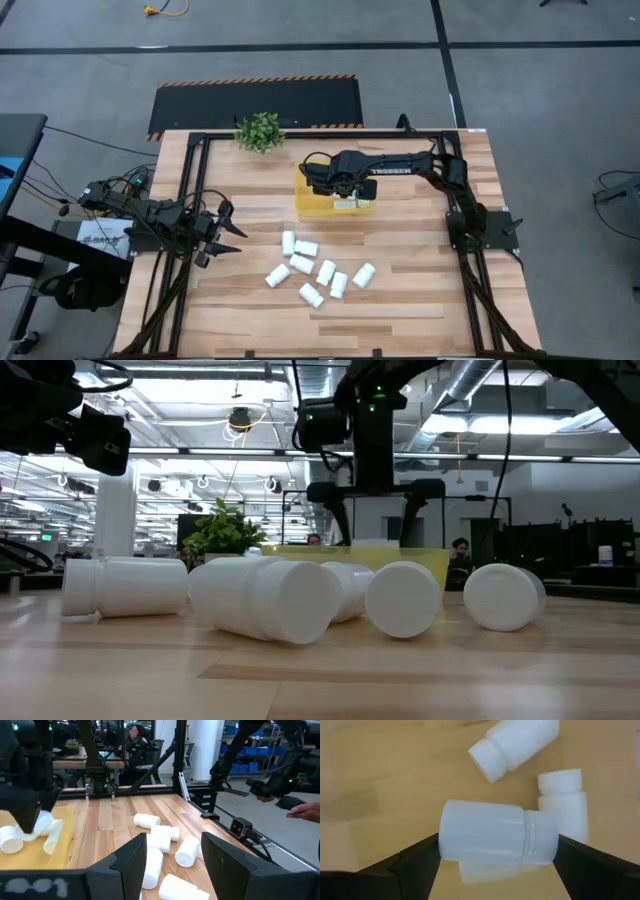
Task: Pick and place pill bottles into a basket
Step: Put the white pill bottle into the yellow bin
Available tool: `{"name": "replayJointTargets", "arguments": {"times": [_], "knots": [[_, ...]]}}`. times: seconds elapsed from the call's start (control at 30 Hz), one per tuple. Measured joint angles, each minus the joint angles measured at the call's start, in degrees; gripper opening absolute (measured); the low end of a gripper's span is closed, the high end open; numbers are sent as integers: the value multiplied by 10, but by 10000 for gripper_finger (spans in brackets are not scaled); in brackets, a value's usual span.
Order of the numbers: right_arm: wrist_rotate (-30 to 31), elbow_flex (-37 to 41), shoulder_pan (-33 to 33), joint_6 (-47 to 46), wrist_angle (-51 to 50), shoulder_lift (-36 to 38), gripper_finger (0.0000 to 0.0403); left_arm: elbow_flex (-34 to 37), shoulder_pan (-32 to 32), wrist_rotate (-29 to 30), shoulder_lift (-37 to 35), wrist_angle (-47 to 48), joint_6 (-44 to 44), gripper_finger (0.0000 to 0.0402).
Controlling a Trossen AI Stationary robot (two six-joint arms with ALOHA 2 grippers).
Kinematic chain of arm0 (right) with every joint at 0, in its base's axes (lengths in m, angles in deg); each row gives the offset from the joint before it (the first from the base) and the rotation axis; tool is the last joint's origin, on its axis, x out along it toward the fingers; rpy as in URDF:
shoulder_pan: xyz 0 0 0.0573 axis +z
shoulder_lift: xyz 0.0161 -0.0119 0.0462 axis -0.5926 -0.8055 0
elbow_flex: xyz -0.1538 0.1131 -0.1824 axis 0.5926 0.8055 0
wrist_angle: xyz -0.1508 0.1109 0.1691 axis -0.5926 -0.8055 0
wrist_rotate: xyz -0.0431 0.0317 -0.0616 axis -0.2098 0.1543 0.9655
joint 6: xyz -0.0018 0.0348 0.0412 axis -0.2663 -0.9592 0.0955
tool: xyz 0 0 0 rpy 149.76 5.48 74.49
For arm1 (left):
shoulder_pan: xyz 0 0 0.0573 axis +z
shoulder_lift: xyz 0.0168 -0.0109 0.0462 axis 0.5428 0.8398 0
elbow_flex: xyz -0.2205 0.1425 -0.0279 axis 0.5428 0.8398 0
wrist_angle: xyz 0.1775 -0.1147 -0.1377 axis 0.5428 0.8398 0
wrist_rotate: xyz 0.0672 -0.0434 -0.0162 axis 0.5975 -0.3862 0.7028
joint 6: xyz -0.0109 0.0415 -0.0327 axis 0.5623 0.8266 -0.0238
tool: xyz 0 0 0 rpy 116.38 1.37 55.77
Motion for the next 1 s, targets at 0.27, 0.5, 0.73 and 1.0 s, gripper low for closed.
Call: {"name": "replayJointTargets", "arguments": {"times": [0.27,0.5,0.73,1.0], "knots": [[6,38,-16,21,42,-1,357,0,0,0,0,0,0,177],[5,48,-14,24,61,0,362,0,0,0,0,0,0,177],[4,48,-17,24,61,0,397,0,0,0,0,0,0,177],[-2,-20,-9,76,-31,0,399,0,0,0,0,0,0,177]]}}
